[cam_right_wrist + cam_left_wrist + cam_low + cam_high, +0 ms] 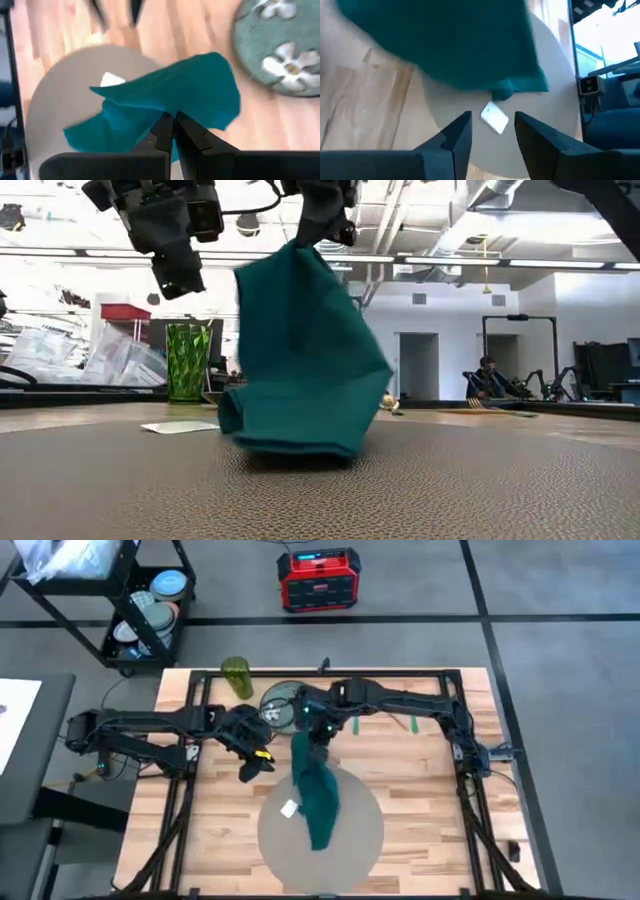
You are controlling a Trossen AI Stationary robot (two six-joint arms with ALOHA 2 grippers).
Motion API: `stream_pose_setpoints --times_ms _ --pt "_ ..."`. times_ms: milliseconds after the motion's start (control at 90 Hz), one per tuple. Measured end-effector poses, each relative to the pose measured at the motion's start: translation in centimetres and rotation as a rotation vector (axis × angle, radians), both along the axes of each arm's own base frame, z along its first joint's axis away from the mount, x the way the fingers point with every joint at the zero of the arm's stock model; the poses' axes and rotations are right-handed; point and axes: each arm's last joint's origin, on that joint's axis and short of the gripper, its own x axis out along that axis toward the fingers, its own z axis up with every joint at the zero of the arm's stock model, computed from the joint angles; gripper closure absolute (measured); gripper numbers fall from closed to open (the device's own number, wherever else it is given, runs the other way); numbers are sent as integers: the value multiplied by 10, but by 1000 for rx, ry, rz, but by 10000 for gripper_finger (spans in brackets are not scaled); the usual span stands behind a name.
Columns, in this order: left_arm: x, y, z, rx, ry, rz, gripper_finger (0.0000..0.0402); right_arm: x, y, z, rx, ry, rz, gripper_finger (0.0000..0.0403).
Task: Set table place
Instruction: Fold the green napkin
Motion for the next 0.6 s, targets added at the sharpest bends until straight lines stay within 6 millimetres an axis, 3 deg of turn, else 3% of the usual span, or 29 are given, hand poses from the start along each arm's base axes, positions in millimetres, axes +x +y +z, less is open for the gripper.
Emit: stream_pose_setpoints --times_ms 600 --pt "8 5 3 -3 -23 276 269 5 -28 6 -40 -116 7 403"
